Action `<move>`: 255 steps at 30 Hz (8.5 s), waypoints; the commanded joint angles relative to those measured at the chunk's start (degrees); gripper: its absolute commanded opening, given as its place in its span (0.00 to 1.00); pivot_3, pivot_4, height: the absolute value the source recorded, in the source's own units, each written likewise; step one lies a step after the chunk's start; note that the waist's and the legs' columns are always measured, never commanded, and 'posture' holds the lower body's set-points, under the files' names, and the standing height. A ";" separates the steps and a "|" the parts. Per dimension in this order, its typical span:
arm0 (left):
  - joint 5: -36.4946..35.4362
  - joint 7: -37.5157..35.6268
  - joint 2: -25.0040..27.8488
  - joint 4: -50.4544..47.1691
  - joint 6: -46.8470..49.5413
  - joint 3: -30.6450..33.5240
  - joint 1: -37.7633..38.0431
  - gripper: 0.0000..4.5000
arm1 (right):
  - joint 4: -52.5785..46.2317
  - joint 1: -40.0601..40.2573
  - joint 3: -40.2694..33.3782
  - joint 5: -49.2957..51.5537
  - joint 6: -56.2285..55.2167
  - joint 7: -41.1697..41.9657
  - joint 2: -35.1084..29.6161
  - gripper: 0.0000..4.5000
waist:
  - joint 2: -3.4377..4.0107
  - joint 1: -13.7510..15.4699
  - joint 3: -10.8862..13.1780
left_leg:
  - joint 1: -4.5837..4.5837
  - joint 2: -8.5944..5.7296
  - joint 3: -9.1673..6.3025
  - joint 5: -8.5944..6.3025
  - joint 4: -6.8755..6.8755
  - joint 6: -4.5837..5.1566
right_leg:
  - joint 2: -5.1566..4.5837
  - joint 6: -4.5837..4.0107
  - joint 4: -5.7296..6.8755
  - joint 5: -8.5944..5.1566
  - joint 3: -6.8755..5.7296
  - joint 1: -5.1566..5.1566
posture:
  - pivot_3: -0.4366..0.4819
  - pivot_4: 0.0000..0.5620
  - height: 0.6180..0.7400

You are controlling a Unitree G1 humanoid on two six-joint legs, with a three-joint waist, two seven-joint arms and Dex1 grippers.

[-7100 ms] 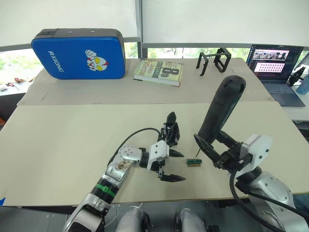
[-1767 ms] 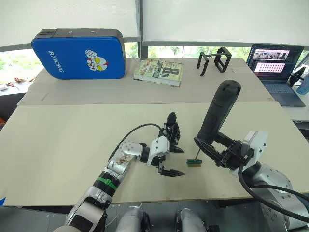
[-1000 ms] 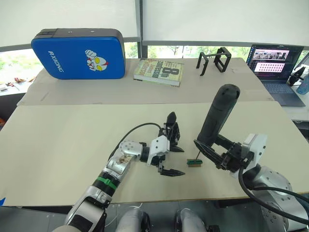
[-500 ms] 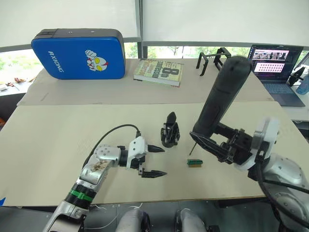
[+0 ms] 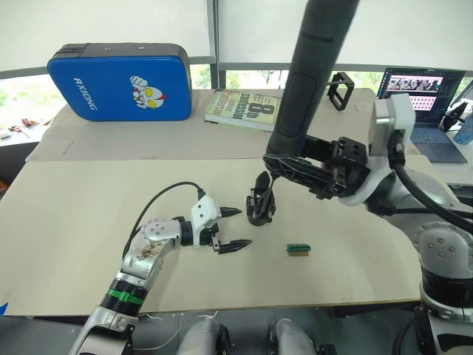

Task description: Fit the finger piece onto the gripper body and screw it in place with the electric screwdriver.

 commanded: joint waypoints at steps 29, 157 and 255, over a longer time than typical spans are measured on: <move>7.33 -9.24 -10.14 43.27 -24.73 -0.81 -23.88 0.78 | 0.63 -4.85 -0.10 -2.25 1.28 6.79 2.20 0.42 | -0.02 -0.24 0.01 | -0.19 -0.01 0.03 0.00 0.03 0.01 | 0.02 0.07 -0.01 0.05 -0.13 -0.09 | 0.48 0.27 1.00; 3.18 0.61 -7.85 14.72 -11.09 1.33 -8.01 0.50 | 12.50 -3.02 10.19 -29.83 -12.85 21.45 11.50 0.42 | -0.01 -0.89 0.01 | -0.18 -0.02 0.03 0.01 -0.01 -0.03 | 0.07 0.08 0.06 0.04 -0.15 -0.07 | 0.48 0.27 1.00; -11.98 -11.37 23.13 -16.15 18.85 11.90 7.17 1.00 | 54.71 -4.13 21.49 -26.93 21.66 35.22 -25.49 0.80 | 0.58 -0.74 0.29 | -0.26 -0.01 -0.07 -0.04 -0.19 0.05 | -0.14 0.17 -0.67 0.16 -0.41 0.05 | 0.48 0.27 1.00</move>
